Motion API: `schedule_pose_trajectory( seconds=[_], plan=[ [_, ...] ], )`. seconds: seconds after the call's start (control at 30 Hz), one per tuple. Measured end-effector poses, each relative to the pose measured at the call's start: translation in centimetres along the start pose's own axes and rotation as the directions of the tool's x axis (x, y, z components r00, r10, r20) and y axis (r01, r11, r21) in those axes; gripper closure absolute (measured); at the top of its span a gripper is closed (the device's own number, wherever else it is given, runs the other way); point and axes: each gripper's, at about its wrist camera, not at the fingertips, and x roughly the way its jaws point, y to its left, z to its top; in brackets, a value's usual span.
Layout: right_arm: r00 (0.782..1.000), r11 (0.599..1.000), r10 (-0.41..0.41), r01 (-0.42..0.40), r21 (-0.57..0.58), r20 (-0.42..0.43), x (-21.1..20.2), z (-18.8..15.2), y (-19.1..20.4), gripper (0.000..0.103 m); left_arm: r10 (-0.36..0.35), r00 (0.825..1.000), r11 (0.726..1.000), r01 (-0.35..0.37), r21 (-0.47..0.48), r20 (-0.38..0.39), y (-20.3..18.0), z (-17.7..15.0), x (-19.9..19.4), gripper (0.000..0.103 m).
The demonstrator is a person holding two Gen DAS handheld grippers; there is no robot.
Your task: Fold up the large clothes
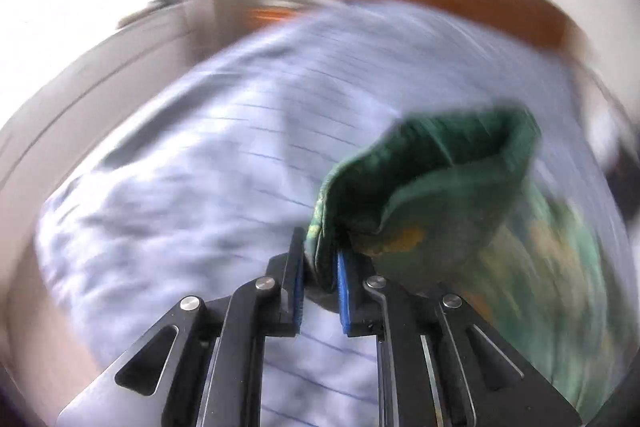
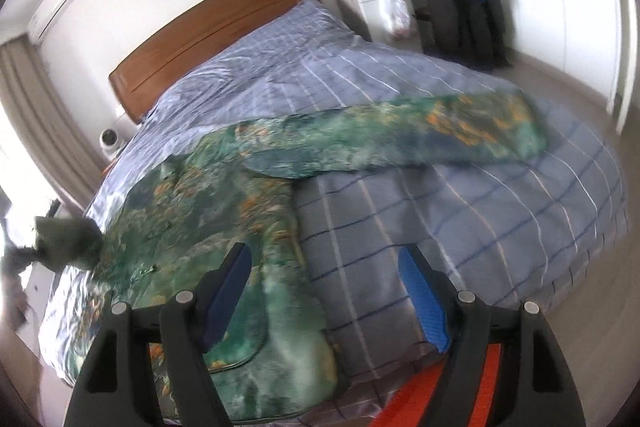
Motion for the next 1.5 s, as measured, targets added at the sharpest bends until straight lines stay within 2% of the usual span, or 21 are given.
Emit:
schedule_pose_trajectory(
  seconds=[0.1, 0.27, 0.33, 0.4, 0.43, 0.47, 0.53, 0.57, 0.67, 0.73, 0.77, 0.83, 0.87, 0.9, 0.97, 1.1, 1.27, 1.37, 1.43, 1.47, 1.5],
  plan=[
    [0.999, 0.999, 0.023, -0.024, -0.028, -0.032, 0.7, -0.7, 1.8, 0.027, 0.14, 0.99, 0.972, -0.142, -0.186, -0.025, 9.0, 1.7, 1.7, 0.091],
    [0.991, 0.996, 0.092, -0.091, 0.013, -0.097, 2.0, -1.4, 3.1, 0.027, 0.223, 0.949, 0.928, -0.276, -0.249, -0.222, 15.9, -1.0, 6.0, 0.086],
    [0.986, 0.992, 0.119, -0.114, 0.05, -0.115, 2.0, -1.3, 2.7, 0.027, 0.169, 0.963, 0.944, -0.22, -0.245, -0.211, 15.7, -2.8, 5.2, 0.067],
    [0.984, 0.992, 0.116, -0.109, 0.061, -0.135, 1.7, -1.1, 1.6, 0.022, 0.082, 0.981, 0.978, -0.114, -0.177, -0.178, 13.6, -5.9, 2.9, 0.033],
    [0.983, 0.993, 0.11, -0.102, 0.06, -0.146, 1.8, -1.2, 1.2, 0.018, 0.024, 0.985, 0.989, -0.048, -0.137, -0.173, 12.4, -7.6, 1.8, 0.029],
    [0.978, 0.993, 0.114, -0.105, 0.062, -0.172, 2.0, -1.2, 0.4, 0.015, -0.095, 0.976, 0.993, 0.081, -0.081, -0.196, 10.4, -10.0, 0.6, 0.024],
    [0.957, 0.985, 0.165, -0.146, 0.096, -0.24, 3.0, -1.8, -1.3, 0.015, -0.255, 0.928, 0.966, 0.258, -0.026, -0.271, 7.3, -13.6, -0.7, 0.023],
    [0.94, 0.976, 0.205, -0.176, 0.126, -0.274, 3.7, -2.1, -2.1, 0.015, -0.333, 0.885, 0.935, 0.356, 0.012, -0.326, 4.6, -16.3, -1.4, 0.023],
    [0.876, 0.945, 0.32, -0.265, 0.194, -0.361, 6.4, -3.0, -3.1, 0.015, -0.385, 0.826, 0.882, 0.46, 0.099, -0.41, -1.0, -21.0, -2.2, 0.023],
    [0.829, 0.923, 0.385, -0.33, 0.2, -0.407, 8.2, -3.6, -2.7, 0.015, -0.37, 0.811, 0.869, 0.474, 0.14, -0.452, -3.4, -22.9, -1.9, 0.023],
    [0.809, 0.918, 0.396, -0.346, 0.191, -0.434, 9.0, -4.0, -2.4, 0.015, -0.336, 0.817, 0.876, 0.454, 0.163, -0.468, -4.5, -23.9, -1.5, 0.023],
    [0.772, 0.919, 0.39, -0.361, 0.158, -0.502, 10.3, -4.8, -1.3, 0.028, -0.309, 0.828, 0.88, 0.436, 0.189, -0.467, -5.4, -24.6, -1.9, 0.025],
    [0.754, 0.913, 0.393, -0.385, 0.131, -0.526, 10.3, -5.0, -0.5, 0.053, -0.321, 0.825, 0.874, 0.448, 0.19, -0.465, -5.6, -24.5, -2.4, 0.036],
    [0.751, 0.914, 0.381, -0.394, 0.097, -0.54, 10.1, -4.9, 0.1, 0.076, -0.344, 0.811, 0.862, 0.472, 0.183, -0.472, -5.8, -24.5, -2.8, 0.042],
    [0.772, 0.925, 0.324, -0.379, 0.014, -0.547, 8.7, -4.2, 1.4, 0.085, -0.339, 0.81, 0.858, 0.475, 0.196, -0.478, -5.7, -24.2, -3.6, 0.081],
    [0.803, 0.933, 0.296, -0.358, -0.023, -0.518, 6.0, -2.5, 2.0, 0.09, -0.385, 0.783, 0.852, 0.505, 0.137, -0.488, -4.5, -23.8, -4.8, 0.09],
    [0.81, 0.955, 0.235, -0.294, -0.025, -0.537, 7.4, -3.8, 1.0, 0.09, -0.309, 0.803, 0.885, 0.438, 0.155, -0.509, -3.6, -24.9, -1.4, 0.09],
    [0.802, 0.964, 0.233, -0.263, 0.025, -0.549, 9.7, -5.9, -0.1, 0.086, -0.267, 0.832, 0.894, 0.402, 0.197, -0.487, -4.2, -25.1, -1.6, 0.076],
    [0.815, 0.968, 0.241, -0.244, 0.066, -0.527, 9.7, -6.2, -1.1, 0.064, -0.243, 0.852, 0.901, 0.376, 0.218, -0.464, -4.3, -24.9, -2.7, 0.066],
    [0.82, 0.97, 0.239, -0.226, 0.089, -0.52, 9.4, -6.2, -1.8, 0.038, -0.235, 0.864, 0.905, 0.362, 0.225, -0.446, -4.2, -24.6, -3.6, 0.057],
    [0.825, 0.973, 0.232, -0.204, 0.112, -0.515, 9.2, -6.2, -2.4, 0.021, -0.236, 0.872, 0.906, 0.357, 0.227, -0.429, -3.9, -24.4, -4.4, 0.048]
  ],
)
